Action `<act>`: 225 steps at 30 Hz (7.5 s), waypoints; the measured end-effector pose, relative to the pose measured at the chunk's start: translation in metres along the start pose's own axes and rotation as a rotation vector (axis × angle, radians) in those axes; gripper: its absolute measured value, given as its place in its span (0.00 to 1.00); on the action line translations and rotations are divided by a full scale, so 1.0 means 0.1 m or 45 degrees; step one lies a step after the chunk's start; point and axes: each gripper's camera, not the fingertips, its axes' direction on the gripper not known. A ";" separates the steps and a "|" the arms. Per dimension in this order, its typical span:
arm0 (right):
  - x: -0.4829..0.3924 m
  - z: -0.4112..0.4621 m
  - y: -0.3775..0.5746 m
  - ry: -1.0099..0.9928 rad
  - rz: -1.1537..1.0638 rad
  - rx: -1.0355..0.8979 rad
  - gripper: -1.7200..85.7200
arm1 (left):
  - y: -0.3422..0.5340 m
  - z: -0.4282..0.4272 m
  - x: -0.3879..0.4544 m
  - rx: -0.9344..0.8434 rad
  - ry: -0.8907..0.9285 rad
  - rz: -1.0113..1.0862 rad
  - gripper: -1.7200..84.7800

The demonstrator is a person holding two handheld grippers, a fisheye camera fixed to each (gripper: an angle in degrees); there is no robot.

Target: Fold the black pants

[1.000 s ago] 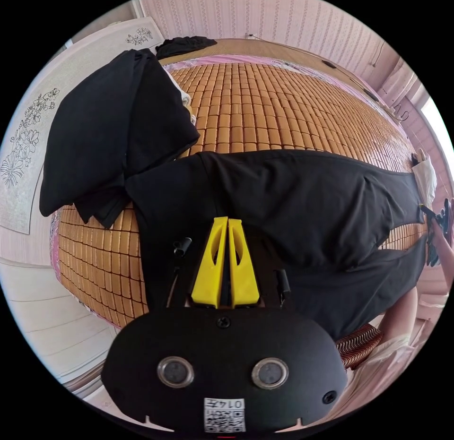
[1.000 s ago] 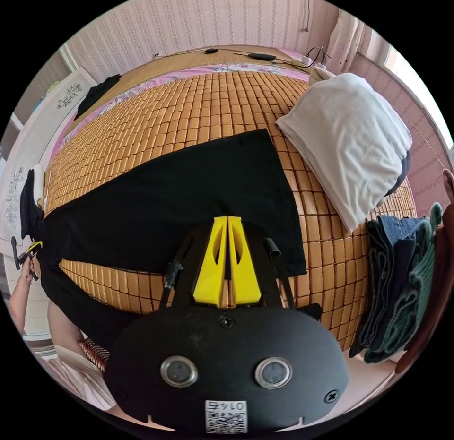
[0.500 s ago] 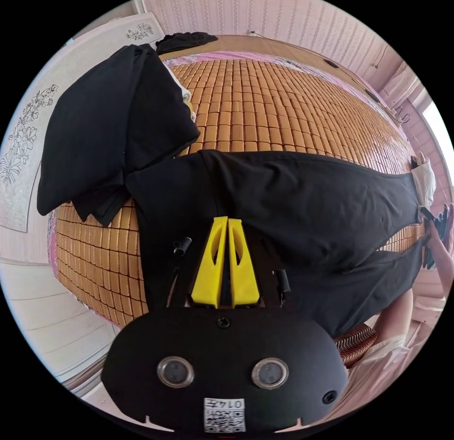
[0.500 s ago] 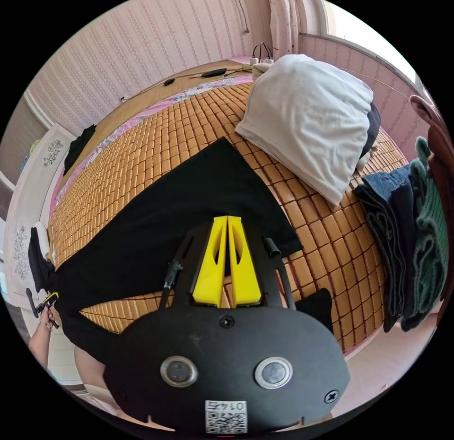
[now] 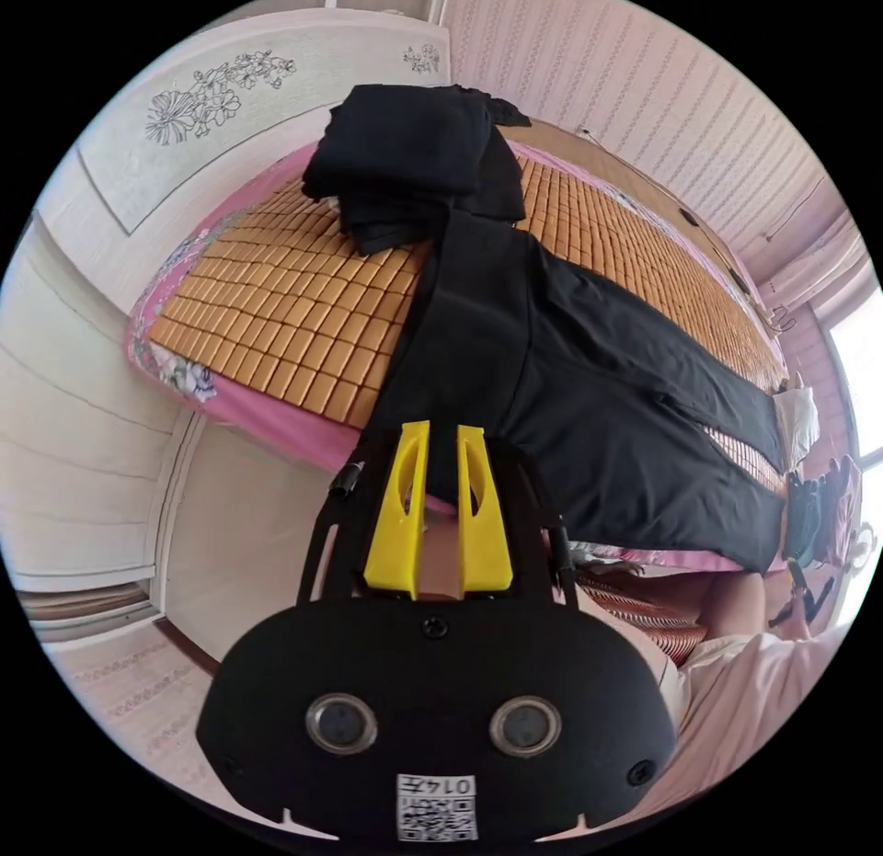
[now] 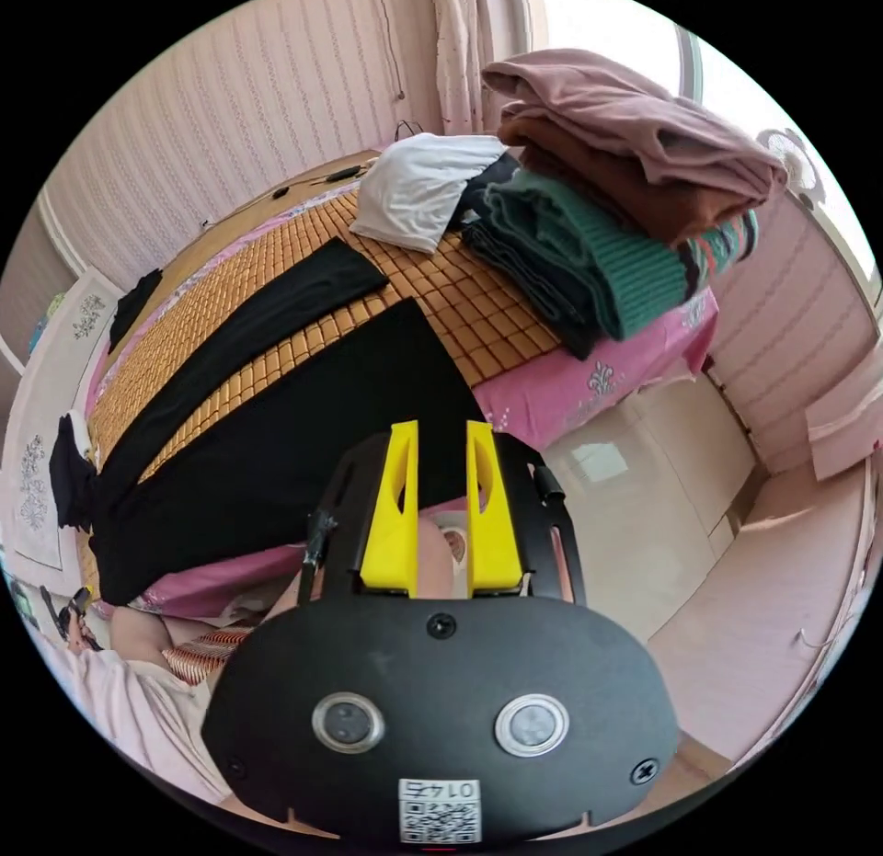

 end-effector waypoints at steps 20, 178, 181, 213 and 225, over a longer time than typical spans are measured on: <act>1.41 0.26 0.39 -0.423 0.735 -0.177 0.16 | 0.57 0.38 -1.26 -0.087 0.315 -0.570 0.10; 0.15 0.15 -0.85 -0.288 0.169 -0.244 0.04 | -1.07 1.42 8.12 -0.346 0.184 1.305 0.01; 0.22 0.20 -0.85 -0.282 0.166 -0.272 0.03 | -1.07 1.42 8.13 -0.349 0.169 1.313 0.01; -3.60 1.10 -0.85 -0.309 -0.965 -0.289 0.02 | -0.65 1.28 7.15 -0.278 0.144 1.276 0.01; -3.89 1.85 -0.90 -0.545 -0.447 -0.512 0.02 | -0.46 1.26 6.35 -0.238 0.294 1.164 0.01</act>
